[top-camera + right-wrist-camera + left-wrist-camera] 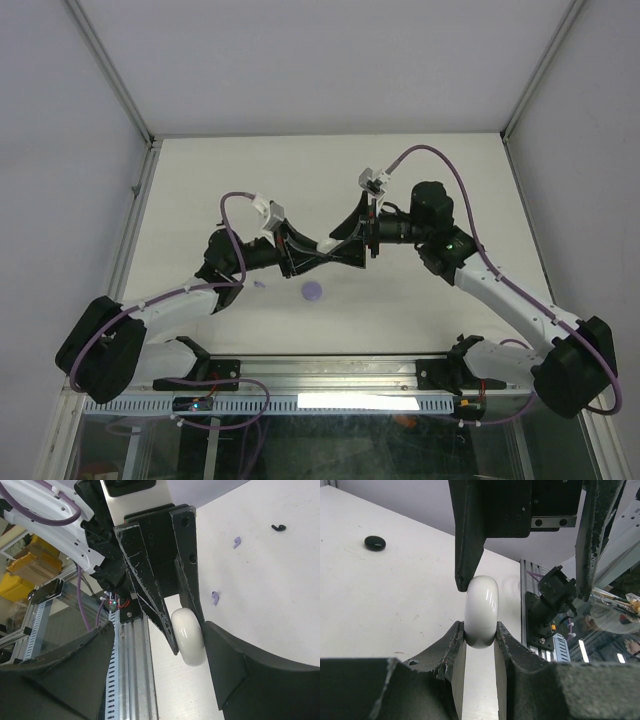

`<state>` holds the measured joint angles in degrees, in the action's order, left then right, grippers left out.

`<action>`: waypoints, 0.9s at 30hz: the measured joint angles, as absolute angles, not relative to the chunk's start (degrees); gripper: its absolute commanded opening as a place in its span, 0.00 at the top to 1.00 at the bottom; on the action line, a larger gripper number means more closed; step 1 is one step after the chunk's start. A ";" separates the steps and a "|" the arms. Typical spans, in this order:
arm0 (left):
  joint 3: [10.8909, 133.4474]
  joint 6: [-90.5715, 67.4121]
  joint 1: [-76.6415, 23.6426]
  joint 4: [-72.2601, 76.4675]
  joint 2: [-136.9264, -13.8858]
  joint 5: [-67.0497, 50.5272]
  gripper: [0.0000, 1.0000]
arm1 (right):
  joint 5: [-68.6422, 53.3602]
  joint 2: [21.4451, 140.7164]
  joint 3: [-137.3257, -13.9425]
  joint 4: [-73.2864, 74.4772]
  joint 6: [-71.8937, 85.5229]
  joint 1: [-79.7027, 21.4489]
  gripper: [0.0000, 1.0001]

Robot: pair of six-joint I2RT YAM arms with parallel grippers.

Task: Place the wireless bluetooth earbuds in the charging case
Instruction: Close the charging case, then place the charging case at the center of the board.

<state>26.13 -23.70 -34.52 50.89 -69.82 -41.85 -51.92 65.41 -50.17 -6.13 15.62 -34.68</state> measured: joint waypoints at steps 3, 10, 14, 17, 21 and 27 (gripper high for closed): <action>26.22 -24.71 -34.54 50.37 -70.57 -40.88 1.00 | -49.04 64.86 -49.80 -4.93 14.83 -34.70 0.26; 30.76 -27.35 -34.52 41.01 -75.00 -34.33 1.00 | -30.39 62.02 -49.80 2.55 13.85 -34.74 0.19; 36.27 -29.34 -34.52 34.94 -80.64 -30.98 1.00 | -18.50 61.34 -48.90 6.17 15.88 -34.74 0.13; 40.80 -31.00 -34.52 30.96 -86.50 -27.88 0.99 | -11.05 59.75 -45.95 7.57 18.33 -34.72 0.02; 46.89 -32.93 -34.46 25.54 -94.96 -25.41 0.97 | -3.05 54.37 -39.42 6.59 19.84 -34.72 0.01; 55.86 -35.53 -34.46 21.98 -107.79 -24.29 0.94 | 3.70 43.40 -30.02 4.08 19.86 -34.72 0.01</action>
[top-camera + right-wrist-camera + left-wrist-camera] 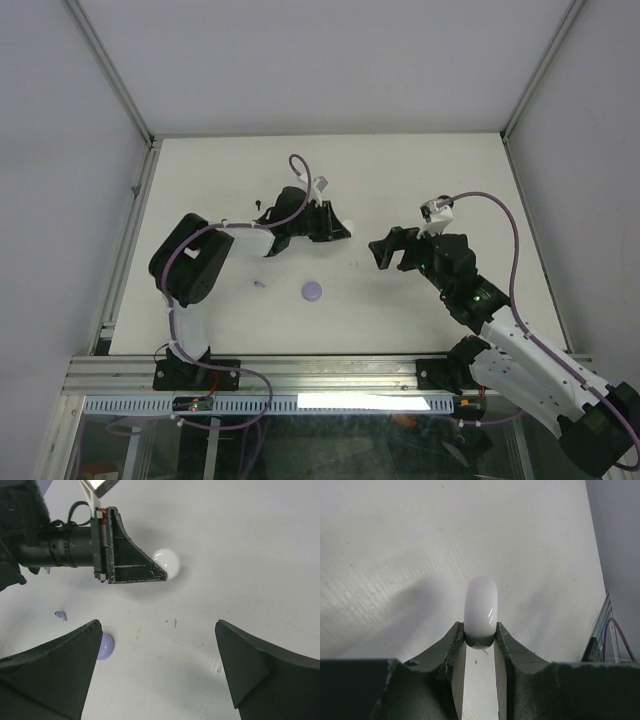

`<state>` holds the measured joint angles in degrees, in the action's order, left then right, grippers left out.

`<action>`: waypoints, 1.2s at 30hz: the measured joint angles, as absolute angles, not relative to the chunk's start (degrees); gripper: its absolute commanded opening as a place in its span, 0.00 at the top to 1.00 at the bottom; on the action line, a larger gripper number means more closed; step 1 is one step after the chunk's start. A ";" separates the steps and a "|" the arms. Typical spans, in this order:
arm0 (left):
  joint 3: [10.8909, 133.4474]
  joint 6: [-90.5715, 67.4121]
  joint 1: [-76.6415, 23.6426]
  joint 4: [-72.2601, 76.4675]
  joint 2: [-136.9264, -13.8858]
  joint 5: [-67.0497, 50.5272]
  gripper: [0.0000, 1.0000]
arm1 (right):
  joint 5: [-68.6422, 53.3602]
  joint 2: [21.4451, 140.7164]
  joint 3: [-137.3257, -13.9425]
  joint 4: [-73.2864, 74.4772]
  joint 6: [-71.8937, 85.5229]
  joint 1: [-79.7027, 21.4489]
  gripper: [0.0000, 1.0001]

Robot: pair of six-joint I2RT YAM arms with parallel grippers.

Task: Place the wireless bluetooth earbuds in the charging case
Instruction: Place the charging case at the center of the board, then pick up the charging case at the center of the board.

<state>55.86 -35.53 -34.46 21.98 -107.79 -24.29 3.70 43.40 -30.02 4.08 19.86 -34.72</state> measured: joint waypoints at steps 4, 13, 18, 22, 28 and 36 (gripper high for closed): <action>62.83 -36.82 -34.46 19.77 -115.68 -23.83 0.89 | 6.15 40.51 -28.91 3.92 19.62 -34.72 0.01; 72.58 -38.22 -34.44 16.05 -123.66 -21.89 0.61 | 8.34 40.66 -28.91 4.62 19.55 -34.72 0.01; 72.75 -38.04 -34.46 15.99 -123.13 -20.93 0.43 | 8.71 42.17 -28.93 4.75 19.42 -34.72 0.01; 70.94 -36.71 -34.46 15.57 -120.75 -18.94 0.28 | 8.97 44.49 -29.45 6.39 19.42 -34.72 0.01; 63.79 -34.09 -34.44 11.20 -112.60 -13.45 0.16 | 12.10 49.98 -34.98 11.42 19.46 -34.70 0.01; 58.74 -29.54 -33.85 0.08 -96.73 -6.24 0.02 | 17.39 59.86 -41.91 14.39 19.27 -32.45 0.01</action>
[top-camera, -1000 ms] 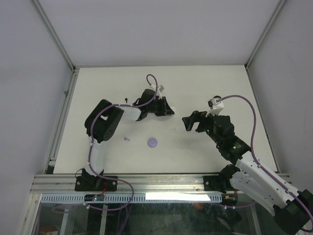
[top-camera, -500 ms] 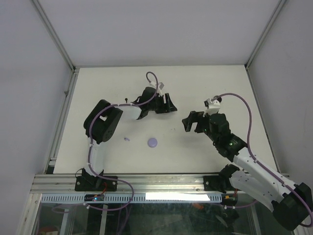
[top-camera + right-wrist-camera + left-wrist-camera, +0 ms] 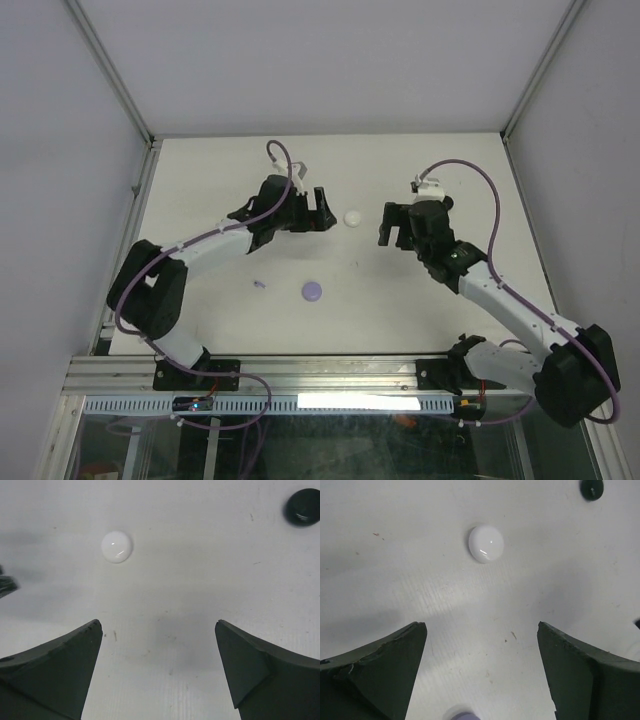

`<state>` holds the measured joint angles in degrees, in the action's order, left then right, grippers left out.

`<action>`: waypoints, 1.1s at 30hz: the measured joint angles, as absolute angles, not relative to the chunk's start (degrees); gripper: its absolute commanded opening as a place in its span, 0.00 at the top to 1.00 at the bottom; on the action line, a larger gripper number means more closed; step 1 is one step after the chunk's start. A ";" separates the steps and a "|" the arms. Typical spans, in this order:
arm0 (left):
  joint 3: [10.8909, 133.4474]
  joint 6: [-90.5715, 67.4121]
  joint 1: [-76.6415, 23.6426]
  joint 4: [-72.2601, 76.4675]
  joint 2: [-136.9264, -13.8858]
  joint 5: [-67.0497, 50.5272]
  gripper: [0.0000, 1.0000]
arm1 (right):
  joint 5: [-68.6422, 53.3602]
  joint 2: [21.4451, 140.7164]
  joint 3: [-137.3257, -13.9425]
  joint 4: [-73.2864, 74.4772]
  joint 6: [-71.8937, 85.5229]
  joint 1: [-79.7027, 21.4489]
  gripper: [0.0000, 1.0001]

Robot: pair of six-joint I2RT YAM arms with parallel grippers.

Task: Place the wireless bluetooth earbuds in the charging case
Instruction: Pick up the charging case at the center of the board.

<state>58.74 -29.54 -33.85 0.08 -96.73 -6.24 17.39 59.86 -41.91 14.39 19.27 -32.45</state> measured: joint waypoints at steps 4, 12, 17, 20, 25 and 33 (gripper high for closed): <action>58.87 -26.96 -32.51 -6.26 -88.18 -3.66 0.01 | 18.44 67.16 -44.60 14.50 19.11 -28.34 0.01; 63.51 -20.08 -31.40 -20.88 -74.39 3.22 0.01 | 18.44 81.82 -53.63 14.63 17.82 -18.44 0.02; 63.66 -14.66 -31.05 -23.51 -68.03 8.88 0.01 | 12.82 88.66 -58.52 11.66 15.29 -10.33 0.03; 61.36 -12.21 -30.85 -22.72 -66.00 11.44 0.01 | 7.73 93.21 -62.13 10.11 13.43 -5.04 0.03; 56.66 -9.37 -30.63 -22.79 -65.49 13.02 0.01 | -1.45 101.06 -69.23 9.06 9.63 1.34 0.04; 55.33 -7.11 -30.63 -21.89 -65.45 14.87 0.01 | -13.43 114.52 -79.94 9.50 5.48 7.11 0.04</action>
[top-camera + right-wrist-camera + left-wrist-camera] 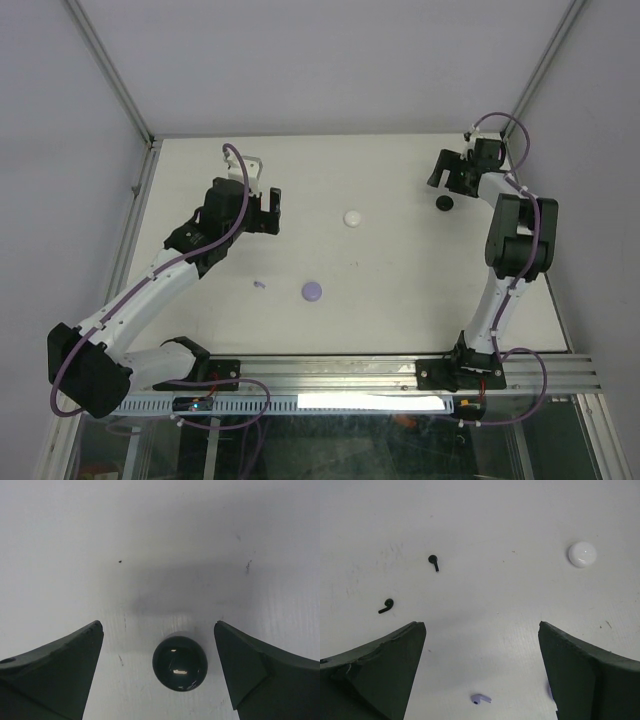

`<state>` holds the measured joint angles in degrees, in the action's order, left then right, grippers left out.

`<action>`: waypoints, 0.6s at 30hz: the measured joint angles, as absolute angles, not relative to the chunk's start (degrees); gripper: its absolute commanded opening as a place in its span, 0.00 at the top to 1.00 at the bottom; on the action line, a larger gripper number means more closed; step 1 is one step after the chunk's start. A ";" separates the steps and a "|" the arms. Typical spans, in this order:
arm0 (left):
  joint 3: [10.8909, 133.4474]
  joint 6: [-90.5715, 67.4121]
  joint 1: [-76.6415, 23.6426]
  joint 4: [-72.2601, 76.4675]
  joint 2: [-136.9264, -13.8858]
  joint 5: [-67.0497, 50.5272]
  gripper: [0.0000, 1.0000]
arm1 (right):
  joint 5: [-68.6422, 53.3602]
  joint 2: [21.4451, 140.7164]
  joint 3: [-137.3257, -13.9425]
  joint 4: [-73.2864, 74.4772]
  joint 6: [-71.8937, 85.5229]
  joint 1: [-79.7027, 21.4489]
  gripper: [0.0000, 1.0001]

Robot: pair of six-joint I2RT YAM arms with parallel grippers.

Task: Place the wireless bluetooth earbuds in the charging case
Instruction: Pick up the charging case at the center of the board.

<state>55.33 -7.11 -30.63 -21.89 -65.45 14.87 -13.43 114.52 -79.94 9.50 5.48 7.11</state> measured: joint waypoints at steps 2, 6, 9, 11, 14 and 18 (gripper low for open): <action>55.33 -6.66 -30.63 -21.61 -65.45 14.96 0.02 | -15.27 116.84 -81.43 10.48 4.71 7.70 0.04; 55.29 -5.67 -30.63 -20.91 -65.45 13.63 0.01 | -18.06 119.57 -83.09 12.08 2.79 8.12 0.09; 54.83 -4.89 -30.63 -20.38 -65.45 11.94 0.03 | -20.05 119.68 -83.35 12.69 2.00 8.12 0.13; 54.46 -4.62 -30.63 -20.36 -65.45 11.62 0.04 | -21.43 119.68 -83.15 12.78 1.74 8.12 0.15; 54.37 -4.10 -30.63 -20.32 -65.45 11.40 0.05 | -23.18 118.96 -81.65 12.10 1.43 8.12 0.17; 54.37 -3.66 -30.63 -20.16 -65.45 10.74 0.07 | -23.88 116.29 -77.93 12.25 1.45 8.12 0.19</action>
<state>54.37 -3.66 -30.63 -20.16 -65.45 10.74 -23.88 116.29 -77.93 12.25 1.45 8.12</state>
